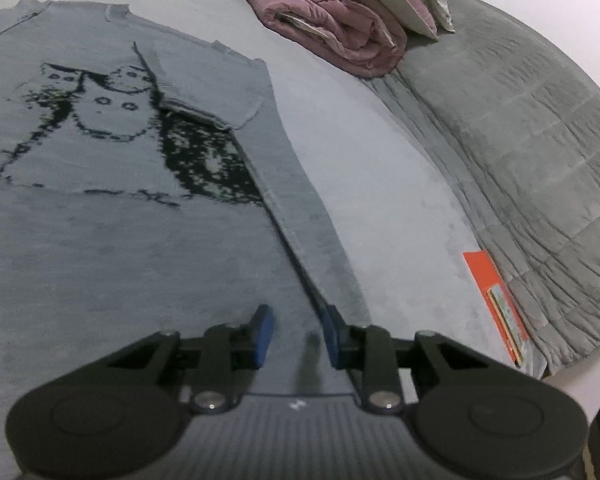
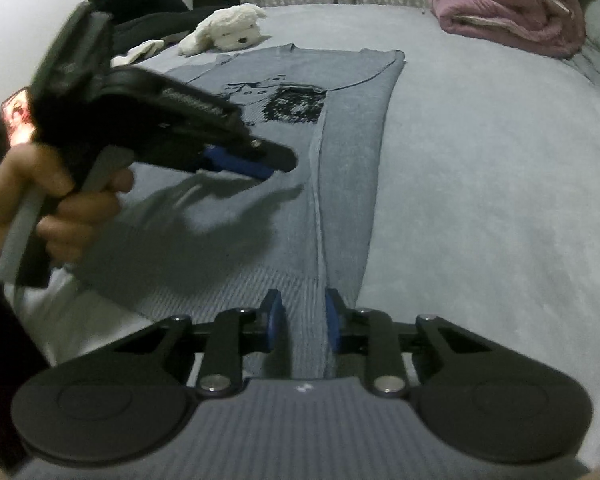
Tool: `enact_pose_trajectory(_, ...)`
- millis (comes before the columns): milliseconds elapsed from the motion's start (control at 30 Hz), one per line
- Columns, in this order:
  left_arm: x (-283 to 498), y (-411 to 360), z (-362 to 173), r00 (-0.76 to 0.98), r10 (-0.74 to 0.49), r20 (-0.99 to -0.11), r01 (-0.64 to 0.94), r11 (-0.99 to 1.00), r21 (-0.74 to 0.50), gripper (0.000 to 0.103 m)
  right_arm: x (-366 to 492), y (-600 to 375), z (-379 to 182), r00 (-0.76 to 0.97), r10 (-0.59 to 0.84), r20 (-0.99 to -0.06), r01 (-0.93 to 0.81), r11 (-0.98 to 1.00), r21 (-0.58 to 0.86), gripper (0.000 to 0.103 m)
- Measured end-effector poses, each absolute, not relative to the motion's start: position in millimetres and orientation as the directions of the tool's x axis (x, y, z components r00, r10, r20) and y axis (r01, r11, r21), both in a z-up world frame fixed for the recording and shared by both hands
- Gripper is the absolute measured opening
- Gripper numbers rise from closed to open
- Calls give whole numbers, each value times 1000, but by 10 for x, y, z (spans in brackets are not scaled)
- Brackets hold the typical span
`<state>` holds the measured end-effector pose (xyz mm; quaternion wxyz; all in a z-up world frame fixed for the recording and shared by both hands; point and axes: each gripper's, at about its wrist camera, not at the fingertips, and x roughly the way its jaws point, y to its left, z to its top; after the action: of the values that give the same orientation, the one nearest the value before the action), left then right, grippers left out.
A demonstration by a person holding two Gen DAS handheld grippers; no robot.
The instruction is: Fold clothes
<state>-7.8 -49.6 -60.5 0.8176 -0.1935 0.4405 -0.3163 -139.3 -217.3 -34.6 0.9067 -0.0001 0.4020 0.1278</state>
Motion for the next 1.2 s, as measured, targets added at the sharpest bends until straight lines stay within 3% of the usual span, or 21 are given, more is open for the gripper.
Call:
enact_pose_trajectory(100,-49,-562,-623,413,-699,-584,340,713,-613,28,-1420,-2186,-337,645,229,-729,-232,968,98,20)
enact_pose_trajectory(233,-70,-624,-620,420,-705,-572,343,707,-619,30,-1435,-2206,-315,644,232,-729,-219,969,115,9)
enact_pose_trajectory(300,-89,-636,-613,424,-707,-566,349,704,-618,38,-1449,-2211,-293,644,238,-727,-214,968,128,8)
enact_pose_trajectory(400,-98,-640,-581,426,-715,-554,356,695,-625,40,-1451,-2211,-233,643,255,-722,-212,965,152,8)
enact_pose_trajectory(867,18,-493,-504,470,-742,-478,315,647,-694,47,-1446,-1962,34,633,309,-709,-320,939,123,8)
enact_pose_trajectory(1033,51,-539,-539,467,-734,-493,304,657,-690,46,-1418,-1931,16,615,314,-724,-336,934,120,8)
enact_pose_trajectory(1133,29,-603,-581,469,-719,-513,314,679,-664,37,-1421,-1920,7,606,309,-733,-338,934,114,8)
enact_pose_trajectory(1200,12,-641,-603,477,-707,-522,323,694,-644,3,-1420,-1911,1,600,306,-739,-340,934,111,8)
